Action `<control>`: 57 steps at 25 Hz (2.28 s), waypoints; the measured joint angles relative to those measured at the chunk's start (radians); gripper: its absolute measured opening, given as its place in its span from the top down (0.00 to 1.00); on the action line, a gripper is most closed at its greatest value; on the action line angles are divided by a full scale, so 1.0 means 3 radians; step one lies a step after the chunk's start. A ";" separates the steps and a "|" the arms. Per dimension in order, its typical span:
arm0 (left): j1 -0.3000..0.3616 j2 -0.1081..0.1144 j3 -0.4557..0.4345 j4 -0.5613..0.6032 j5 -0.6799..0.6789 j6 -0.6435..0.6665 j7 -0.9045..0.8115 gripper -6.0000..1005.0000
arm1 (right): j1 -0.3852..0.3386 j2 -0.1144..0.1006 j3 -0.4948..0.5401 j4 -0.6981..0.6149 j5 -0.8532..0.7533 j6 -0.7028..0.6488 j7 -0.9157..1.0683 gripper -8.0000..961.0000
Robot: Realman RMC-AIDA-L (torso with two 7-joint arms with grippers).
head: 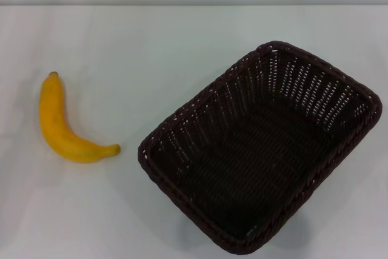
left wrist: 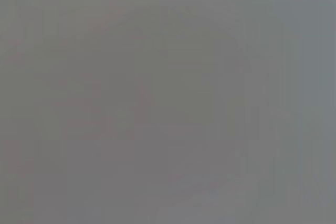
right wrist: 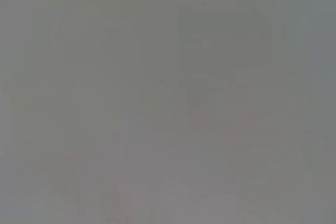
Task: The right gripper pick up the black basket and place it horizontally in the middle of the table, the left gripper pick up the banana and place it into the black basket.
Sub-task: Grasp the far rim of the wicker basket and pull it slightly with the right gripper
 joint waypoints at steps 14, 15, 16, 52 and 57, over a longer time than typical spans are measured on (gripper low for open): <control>-0.0004 -0.0020 -0.0006 0.0002 -0.0012 -0.0013 -0.0019 0.12 | -0.0003 -0.0006 -0.0070 -0.0104 -0.0026 0.0003 0.0028 0.27; -0.0003 -0.0021 -0.0007 0.0002 -0.0013 -0.0013 -0.0029 0.12 | -0.0011 -0.0007 -0.0153 -0.0187 -0.0031 0.0005 0.0105 0.27; -0.0002 -0.0021 -0.0007 0.0002 -0.0015 -0.0014 -0.0037 0.12 | -0.0022 -0.0009 -0.0243 -0.0285 -0.0033 0.0007 0.0205 0.27; 0.0068 -0.0038 0.0001 -0.0237 0.0019 -0.0187 0.0122 0.12 | 0.2158 -0.0229 -0.2244 -0.3662 -0.5056 0.1156 0.6346 0.27; 0.0092 -0.0037 -0.0005 -0.0254 0.0016 -0.0188 0.0152 0.12 | 0.2486 -0.0142 -0.2390 -0.3296 -0.5295 0.1155 0.6479 0.27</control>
